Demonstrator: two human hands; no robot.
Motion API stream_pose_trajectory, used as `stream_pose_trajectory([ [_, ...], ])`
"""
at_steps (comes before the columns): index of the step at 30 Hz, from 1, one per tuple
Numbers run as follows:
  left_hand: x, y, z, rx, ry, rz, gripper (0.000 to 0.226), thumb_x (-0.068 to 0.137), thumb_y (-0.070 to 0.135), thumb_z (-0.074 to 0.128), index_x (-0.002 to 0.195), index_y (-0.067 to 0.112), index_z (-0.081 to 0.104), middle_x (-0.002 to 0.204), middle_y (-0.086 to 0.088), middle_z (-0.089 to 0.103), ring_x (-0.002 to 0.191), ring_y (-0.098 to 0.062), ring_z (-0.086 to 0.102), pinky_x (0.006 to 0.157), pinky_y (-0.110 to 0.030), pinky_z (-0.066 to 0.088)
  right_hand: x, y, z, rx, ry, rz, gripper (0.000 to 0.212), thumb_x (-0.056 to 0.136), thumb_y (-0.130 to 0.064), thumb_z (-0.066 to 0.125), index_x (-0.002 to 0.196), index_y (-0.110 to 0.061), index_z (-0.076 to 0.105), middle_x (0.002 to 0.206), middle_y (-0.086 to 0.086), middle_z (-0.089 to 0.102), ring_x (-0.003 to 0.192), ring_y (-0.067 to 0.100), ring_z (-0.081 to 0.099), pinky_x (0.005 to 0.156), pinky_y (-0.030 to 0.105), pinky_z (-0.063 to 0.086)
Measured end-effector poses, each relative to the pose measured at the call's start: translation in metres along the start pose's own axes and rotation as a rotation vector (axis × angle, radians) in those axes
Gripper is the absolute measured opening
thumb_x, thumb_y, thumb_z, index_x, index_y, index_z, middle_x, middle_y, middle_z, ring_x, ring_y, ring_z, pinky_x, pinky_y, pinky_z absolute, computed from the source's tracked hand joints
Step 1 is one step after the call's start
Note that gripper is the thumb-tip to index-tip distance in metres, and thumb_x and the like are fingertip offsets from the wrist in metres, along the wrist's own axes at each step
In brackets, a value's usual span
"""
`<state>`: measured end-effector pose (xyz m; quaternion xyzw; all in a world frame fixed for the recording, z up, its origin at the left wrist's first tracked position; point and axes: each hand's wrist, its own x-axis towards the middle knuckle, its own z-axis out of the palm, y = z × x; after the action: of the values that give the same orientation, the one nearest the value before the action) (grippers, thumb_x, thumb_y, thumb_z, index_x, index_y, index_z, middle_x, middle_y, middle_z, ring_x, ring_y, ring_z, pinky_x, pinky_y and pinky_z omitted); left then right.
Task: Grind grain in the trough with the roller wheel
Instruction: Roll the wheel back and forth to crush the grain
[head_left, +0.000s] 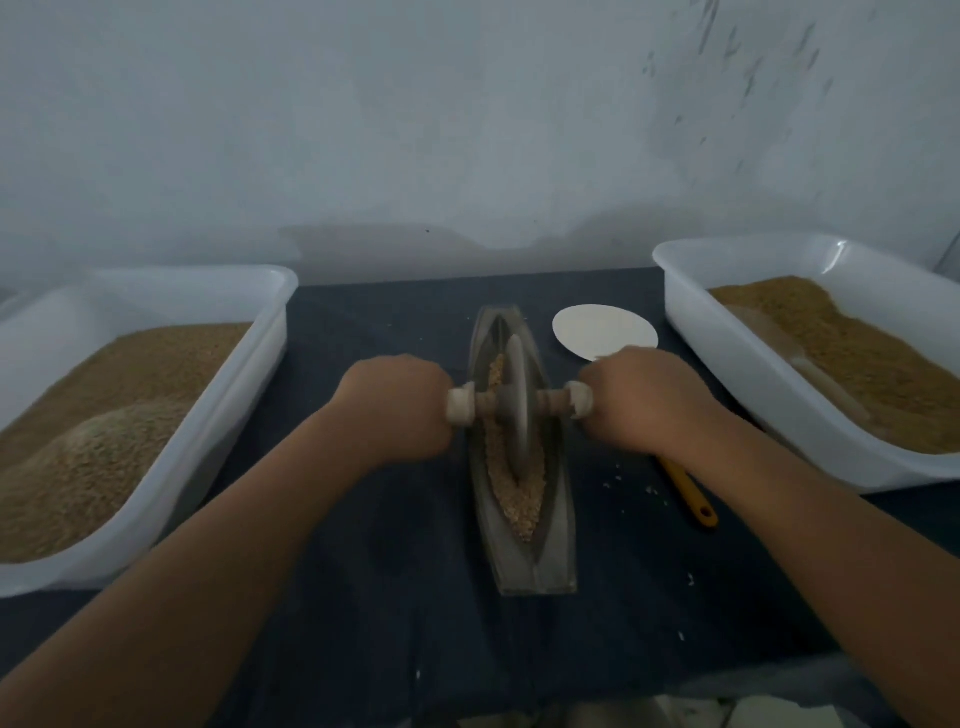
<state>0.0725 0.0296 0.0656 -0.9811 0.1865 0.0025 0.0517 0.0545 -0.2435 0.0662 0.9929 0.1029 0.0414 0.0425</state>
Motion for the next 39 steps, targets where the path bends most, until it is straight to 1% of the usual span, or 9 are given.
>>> stream_pose_trajectory([
  [3,0.035,-0.002,-0.012,0.002,0.032,-0.088,0.023,0.085,0.043,0.063,0.073,0.024,0.056,0.079,0.004,0.063,0.073,-0.023,0.063,0.070,-0.036,0.056,0.036,-0.007,-0.006,-0.025,0.154,0.081,0.018,0.088,-0.032,0.059,0.073,-0.022,0.057,0.070,-0.002,0.059,0.064,0.021,0.058,0.061,0.033,0.053],
  [9,0.009,0.005,-0.009,-0.016,0.044,-0.073,0.022,0.085,0.041,0.063,0.071,0.025,0.054,0.075,0.006,0.061,0.068,-0.019,0.060,0.067,-0.035,0.056,0.018,-0.006,-0.010,0.031,0.072,0.059,0.013,0.083,-0.035,0.058,0.074,-0.025,0.058,0.072,-0.004,0.062,0.067,0.019,0.063,0.063,0.037,0.057],
  [12,-0.026,0.008,0.001,0.087,0.074,0.023,0.021,0.078,0.043,0.060,0.066,0.028,0.052,0.065,0.010,0.055,0.056,-0.011,0.051,0.052,-0.027,0.037,-0.027,0.000,0.002,0.032,-0.034,0.006,0.026,0.076,-0.052,0.055,0.064,-0.030,0.056,0.061,-0.009,0.057,0.055,0.008,0.055,0.047,0.029,0.040],
  [15,-0.021,0.007,0.001,0.122,0.078,0.038,0.022,0.079,0.043,0.060,0.065,0.029,0.053,0.062,0.010,0.055,0.053,-0.009,0.050,0.047,-0.024,0.030,-0.033,0.001,0.012,0.022,0.002,-0.001,0.026,0.077,-0.052,0.053,0.063,-0.030,0.052,0.059,-0.009,0.054,0.052,0.008,0.051,0.046,0.026,0.029],
  [20,0.039,0.001,-0.013,0.089,0.094,-0.100,0.021,0.086,0.043,0.060,0.074,0.025,0.061,0.073,0.005,0.060,0.064,-0.020,0.059,0.062,-0.034,0.051,0.027,-0.007,-0.002,0.032,0.145,0.104,0.021,0.088,-0.037,0.053,0.074,-0.021,0.055,0.072,-0.002,0.058,0.065,0.023,0.057,0.062,0.035,0.052],
  [24,0.033,0.000,-0.006,0.037,0.098,-0.108,0.023,0.088,0.043,0.058,0.073,0.025,0.061,0.072,0.005,0.060,0.062,-0.019,0.057,0.061,-0.035,0.051,0.027,-0.008,-0.008,0.027,0.185,0.060,0.018,0.086,-0.034,0.052,0.074,-0.020,0.054,0.071,-0.001,0.058,0.063,0.022,0.056,0.062,0.038,0.056],
  [31,-0.026,0.005,0.020,0.119,0.169,-0.035,0.029,0.084,0.048,0.057,0.063,0.029,0.052,0.058,0.011,0.052,0.049,-0.010,0.047,0.046,-0.024,0.025,-0.031,-0.002,0.011,-0.119,0.221,-0.077,0.037,0.075,-0.045,0.064,0.056,-0.030,0.036,0.048,-0.011,0.038,0.042,0.005,0.032,0.046,0.022,0.014],
  [36,0.034,-0.004,-0.003,0.013,0.120,-0.109,0.027,0.083,0.044,0.062,0.069,0.023,0.055,0.073,0.004,0.059,0.066,-0.023,0.059,0.064,-0.034,0.048,0.033,-0.007,-0.005,-0.018,0.155,0.058,0.021,0.087,-0.036,0.058,0.070,-0.023,0.055,0.073,-0.002,0.059,0.068,0.024,0.061,0.063,0.034,0.051],
  [39,0.049,-0.004,-0.011,-0.011,0.116,-0.101,0.028,0.084,0.044,0.063,0.070,0.023,0.052,0.072,0.004,0.055,0.068,-0.025,0.058,0.068,-0.036,0.051,0.047,-0.008,-0.011,0.004,0.116,0.083,0.023,0.090,-0.037,0.056,0.073,-0.022,0.053,0.076,-0.001,0.061,0.073,0.028,0.063,0.068,0.036,0.053],
])
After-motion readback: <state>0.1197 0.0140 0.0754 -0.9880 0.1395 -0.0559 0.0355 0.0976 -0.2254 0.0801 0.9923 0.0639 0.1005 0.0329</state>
